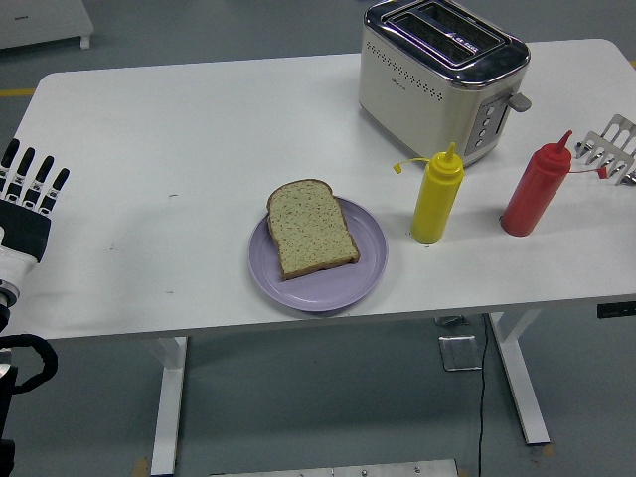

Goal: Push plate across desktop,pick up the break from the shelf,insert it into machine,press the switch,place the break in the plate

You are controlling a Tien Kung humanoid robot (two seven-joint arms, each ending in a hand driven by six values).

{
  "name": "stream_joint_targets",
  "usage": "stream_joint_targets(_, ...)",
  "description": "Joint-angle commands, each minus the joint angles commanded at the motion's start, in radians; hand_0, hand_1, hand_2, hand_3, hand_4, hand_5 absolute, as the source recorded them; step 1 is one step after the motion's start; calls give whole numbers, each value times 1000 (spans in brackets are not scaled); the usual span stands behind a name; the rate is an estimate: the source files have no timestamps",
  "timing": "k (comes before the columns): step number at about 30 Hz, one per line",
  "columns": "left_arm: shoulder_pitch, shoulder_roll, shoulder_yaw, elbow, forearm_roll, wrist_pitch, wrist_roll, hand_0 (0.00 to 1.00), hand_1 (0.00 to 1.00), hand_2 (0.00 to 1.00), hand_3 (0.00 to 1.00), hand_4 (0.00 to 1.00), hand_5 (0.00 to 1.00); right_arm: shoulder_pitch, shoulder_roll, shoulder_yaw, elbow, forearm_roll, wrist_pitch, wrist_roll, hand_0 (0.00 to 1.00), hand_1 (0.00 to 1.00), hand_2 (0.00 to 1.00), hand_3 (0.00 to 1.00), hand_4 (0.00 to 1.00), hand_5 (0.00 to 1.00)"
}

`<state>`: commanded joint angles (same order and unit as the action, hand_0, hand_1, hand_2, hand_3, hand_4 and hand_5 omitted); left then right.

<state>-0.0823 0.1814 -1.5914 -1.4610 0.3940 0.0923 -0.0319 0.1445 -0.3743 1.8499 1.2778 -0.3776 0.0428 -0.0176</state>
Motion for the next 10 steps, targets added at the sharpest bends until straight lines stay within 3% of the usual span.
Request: stream_joint_targets(10, 2, 2, 3, -1, -1, -1, 0, 819, 870, 944, 811, 607, 998, -4, 2, 5, 0, 0, 1, -5, 853, 803, 772, 761, 397, 479)
